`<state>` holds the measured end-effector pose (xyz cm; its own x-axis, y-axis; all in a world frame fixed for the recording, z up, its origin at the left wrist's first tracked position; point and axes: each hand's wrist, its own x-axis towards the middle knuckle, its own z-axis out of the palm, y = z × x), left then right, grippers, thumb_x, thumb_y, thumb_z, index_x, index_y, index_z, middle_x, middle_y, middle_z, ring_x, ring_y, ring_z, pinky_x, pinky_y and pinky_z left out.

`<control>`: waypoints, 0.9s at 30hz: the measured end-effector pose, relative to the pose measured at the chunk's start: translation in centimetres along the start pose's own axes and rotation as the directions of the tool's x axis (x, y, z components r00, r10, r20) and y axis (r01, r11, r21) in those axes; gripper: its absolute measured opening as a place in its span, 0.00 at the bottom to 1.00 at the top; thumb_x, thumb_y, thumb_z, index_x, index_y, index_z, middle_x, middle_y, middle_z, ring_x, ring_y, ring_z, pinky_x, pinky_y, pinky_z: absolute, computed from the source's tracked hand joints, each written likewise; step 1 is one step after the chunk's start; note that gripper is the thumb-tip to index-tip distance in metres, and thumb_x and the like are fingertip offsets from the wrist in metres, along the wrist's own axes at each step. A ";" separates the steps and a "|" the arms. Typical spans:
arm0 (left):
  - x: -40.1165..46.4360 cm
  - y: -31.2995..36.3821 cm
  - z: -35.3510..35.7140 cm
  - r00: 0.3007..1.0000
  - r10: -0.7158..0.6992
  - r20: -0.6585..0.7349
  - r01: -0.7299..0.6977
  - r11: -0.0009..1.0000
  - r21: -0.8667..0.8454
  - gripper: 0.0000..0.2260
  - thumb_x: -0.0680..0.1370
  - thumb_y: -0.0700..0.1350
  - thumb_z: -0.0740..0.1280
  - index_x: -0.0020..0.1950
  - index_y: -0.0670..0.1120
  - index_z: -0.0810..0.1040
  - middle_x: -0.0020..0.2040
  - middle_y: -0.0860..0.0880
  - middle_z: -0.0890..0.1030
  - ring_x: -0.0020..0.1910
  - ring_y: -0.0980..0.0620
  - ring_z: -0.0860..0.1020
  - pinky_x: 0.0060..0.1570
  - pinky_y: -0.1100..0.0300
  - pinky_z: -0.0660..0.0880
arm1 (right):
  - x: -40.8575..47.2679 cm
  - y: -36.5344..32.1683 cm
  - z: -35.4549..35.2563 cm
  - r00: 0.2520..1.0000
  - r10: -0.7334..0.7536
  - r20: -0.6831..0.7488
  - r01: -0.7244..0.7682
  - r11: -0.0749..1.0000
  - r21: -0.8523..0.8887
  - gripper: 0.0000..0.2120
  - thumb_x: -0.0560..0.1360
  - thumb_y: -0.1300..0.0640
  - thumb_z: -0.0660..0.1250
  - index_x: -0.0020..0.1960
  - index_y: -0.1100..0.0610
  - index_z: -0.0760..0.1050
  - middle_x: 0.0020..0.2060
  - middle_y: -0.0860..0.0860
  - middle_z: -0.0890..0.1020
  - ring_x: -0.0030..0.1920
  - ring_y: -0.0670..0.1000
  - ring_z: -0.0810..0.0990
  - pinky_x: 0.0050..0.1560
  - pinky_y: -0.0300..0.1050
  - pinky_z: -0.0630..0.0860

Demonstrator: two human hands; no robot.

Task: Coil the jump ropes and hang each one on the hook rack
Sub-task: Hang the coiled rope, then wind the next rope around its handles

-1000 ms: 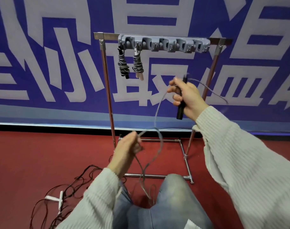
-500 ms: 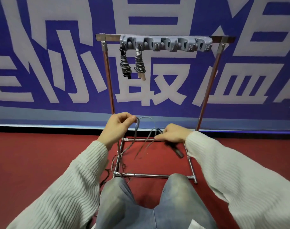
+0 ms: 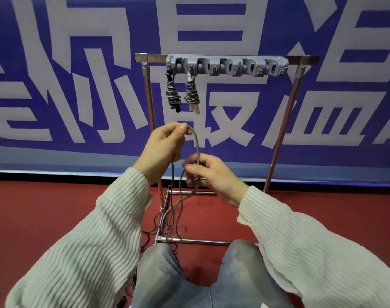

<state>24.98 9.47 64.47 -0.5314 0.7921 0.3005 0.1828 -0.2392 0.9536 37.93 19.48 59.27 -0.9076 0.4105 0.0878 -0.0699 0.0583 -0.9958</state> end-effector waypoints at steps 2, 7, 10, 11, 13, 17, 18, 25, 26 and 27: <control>0.3 0.6 -1.2 0.999 -0.038 0.015 0.040 0.979 -0.198 0.11 0.85 0.47 0.62 0.43 0.47 0.75 0.32 0.54 0.60 0.27 0.57 0.56 0.25 0.65 0.55 | 0.4 -0.7 -0.4 0.991 -0.033 -0.131 0.023 0.997 -0.076 0.05 0.82 0.59 0.67 0.53 0.60 0.79 0.32 0.53 0.77 0.31 0.49 0.77 0.37 0.44 0.79; 0.4 0.2 -5.5 0.978 -0.206 -0.034 0.167 0.871 -0.462 0.13 0.81 0.42 0.65 0.38 0.51 0.67 0.28 0.56 0.60 0.24 0.58 0.55 0.21 0.66 0.54 | 1.0 -1.3 -4.5 0.972 -0.125 -0.199 0.034 0.913 -0.407 0.06 0.80 0.57 0.70 0.55 0.51 0.83 0.27 0.48 0.74 0.27 0.45 0.69 0.32 0.37 0.65; 0.0 -1.3 -7.2 0.966 -0.192 -0.171 0.168 0.975 -0.149 0.18 0.77 0.36 0.64 0.31 0.53 0.66 0.28 0.55 0.60 0.25 0.57 0.58 0.23 0.65 0.56 | 0.8 -0.9 -6.4 0.978 -0.110 -0.180 0.008 0.870 -0.492 0.08 0.80 0.53 0.70 0.48 0.56 0.85 0.31 0.55 0.75 0.33 0.47 0.70 0.38 0.41 0.69; -0.1 -1.7 -7.5 0.962 -0.168 -0.216 0.174 0.985 0.007 0.18 0.77 0.35 0.64 0.31 0.52 0.66 0.28 0.54 0.61 0.26 0.56 0.58 0.25 0.63 0.57 | 0.6 -0.8 -6.9 0.984 -0.071 -0.160 -0.008 0.894 -0.447 0.09 0.80 0.52 0.70 0.48 0.57 0.85 0.32 0.54 0.74 0.34 0.48 0.70 0.39 0.41 0.70; -0.4 -2.0 -7.2 0.964 -0.128 -0.234 0.183 0.956 0.228 0.19 0.79 0.36 0.64 0.33 0.51 0.63 0.29 0.53 0.61 0.28 0.53 0.58 0.29 0.60 0.57 | 0.5 -0.3 -7.4 0.996 0.029 -0.089 -0.051 0.967 -0.249 0.08 0.77 0.51 0.73 0.47 0.55 0.84 0.35 0.50 0.75 0.38 0.48 0.72 0.46 0.43 0.72; -0.9 -1.1 -3.6 0.996 -0.056 -0.074 0.081 0.916 0.393 0.17 0.83 0.47 0.65 0.37 0.47 0.65 0.29 0.53 0.61 0.27 0.56 0.59 0.28 0.61 0.59 | 0.8 0.5 -5.3 0.991 0.135 -0.005 -0.129 0.932 -0.338 0.31 0.68 0.42 0.79 0.68 0.46 0.74 0.57 0.47 0.80 0.58 0.47 0.80 0.68 0.50 0.74; -1.0 -0.6 -2.4 0.999 -0.029 -0.029 0.039 0.909 0.416 0.17 0.84 0.49 0.65 0.36 0.47 0.66 0.29 0.54 0.62 0.26 0.57 0.60 0.28 0.63 0.60 | 0.9 0.6 -4.2 0.992 0.122 -0.021 -0.117 0.872 -0.475 0.39 0.68 0.41 0.79 0.74 0.44 0.67 0.64 0.47 0.76 0.63 0.47 0.78 0.69 0.50 0.73; -0.4 1.7 1.4 0.990 -0.047 0.135 0.006 0.959 0.284 0.17 0.85 0.48 0.63 0.37 0.47 0.68 0.29 0.55 0.65 0.26 0.56 0.60 0.28 0.61 0.58 | 2.4 0.1 -0.2 0.886 -0.207 -0.414 -0.050 0.846 -0.530 0.05 0.77 0.47 0.68 0.50 0.46 0.73 0.47 0.46 0.81 0.45 0.51 0.79 0.45 0.47 0.76; -0.3 1.9 1.2 0.994 -0.061 0.093 0.042 0.979 0.198 0.17 0.85 0.49 0.62 0.36 0.49 0.67 0.29 0.54 0.63 0.27 0.55 0.59 0.29 0.60 0.56 | 2.3 0.0 -0.2 0.851 -0.249 -0.462 -0.058 0.830 -0.555 0.06 0.78 0.51 0.69 0.51 0.46 0.72 0.49 0.46 0.78 0.47 0.48 0.77 0.43 0.44 0.73; -0.1 2.1 0.9 0.996 -0.072 0.053 0.064 0.989 0.136 0.18 0.85 0.50 0.62 0.36 0.50 0.67 0.30 0.54 0.63 0.28 0.55 0.58 0.29 0.59 0.55 | 1.8 0.1 -0.1 0.821 -0.294 -0.490 -0.047 0.820 -0.571 0.10 0.77 0.52 0.71 0.53 0.46 0.71 0.50 0.46 0.75 0.47 0.46 0.74 0.42 0.42 0.70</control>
<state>26.15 9.38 66.40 -0.4984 0.8360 0.2296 0.2592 -0.1090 0.9596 36.33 20.34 59.37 -0.5218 0.7656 0.3764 0.2220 0.5478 -0.8066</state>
